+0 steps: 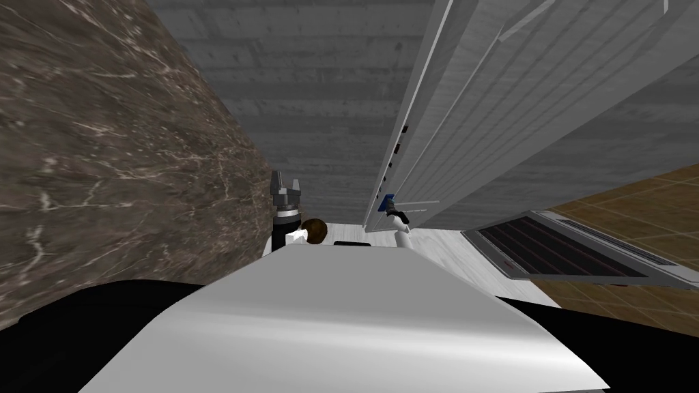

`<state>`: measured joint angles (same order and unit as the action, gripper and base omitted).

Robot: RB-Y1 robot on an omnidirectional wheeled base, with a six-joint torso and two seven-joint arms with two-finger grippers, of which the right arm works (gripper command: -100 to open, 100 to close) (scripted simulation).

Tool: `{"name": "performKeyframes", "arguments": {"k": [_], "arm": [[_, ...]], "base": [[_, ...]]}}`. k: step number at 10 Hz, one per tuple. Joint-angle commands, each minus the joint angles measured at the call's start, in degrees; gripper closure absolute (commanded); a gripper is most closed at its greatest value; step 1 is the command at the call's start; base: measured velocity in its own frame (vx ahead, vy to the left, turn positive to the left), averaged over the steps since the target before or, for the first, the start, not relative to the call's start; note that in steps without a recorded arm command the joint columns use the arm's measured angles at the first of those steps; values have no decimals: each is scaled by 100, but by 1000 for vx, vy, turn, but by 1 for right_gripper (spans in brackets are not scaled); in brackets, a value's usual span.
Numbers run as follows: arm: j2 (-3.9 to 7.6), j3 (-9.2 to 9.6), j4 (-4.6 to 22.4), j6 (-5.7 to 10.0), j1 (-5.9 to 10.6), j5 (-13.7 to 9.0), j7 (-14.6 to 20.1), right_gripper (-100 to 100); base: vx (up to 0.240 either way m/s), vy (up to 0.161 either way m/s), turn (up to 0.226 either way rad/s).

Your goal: Pull the door open

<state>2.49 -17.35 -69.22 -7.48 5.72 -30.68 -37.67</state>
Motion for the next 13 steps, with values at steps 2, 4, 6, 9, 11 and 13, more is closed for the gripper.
{"name": "performKeyframes", "arguments": {"k": [2, 4, 6, 9, 11, 13], "arm": [[103, -220, 117, -132, -45, -53, 45, 100], [103, -220, 171, -132, -45, -53, 45, 100], [103, -220, 171, -132, -45, -53, 45, 100], [106, -275, 243, -310, 20, -192, 71, 100], [106, -275, 246, -310, 20, -192, 71, 100], [106, -275, 246, -310, 20, -192, 71, 100]], "base": [[-12, 21, -37], [-3, -5, 0], [-11, 2, 8], [-1, 5, -69], [-9, -3, 21], [-9, -4, -8]]}}
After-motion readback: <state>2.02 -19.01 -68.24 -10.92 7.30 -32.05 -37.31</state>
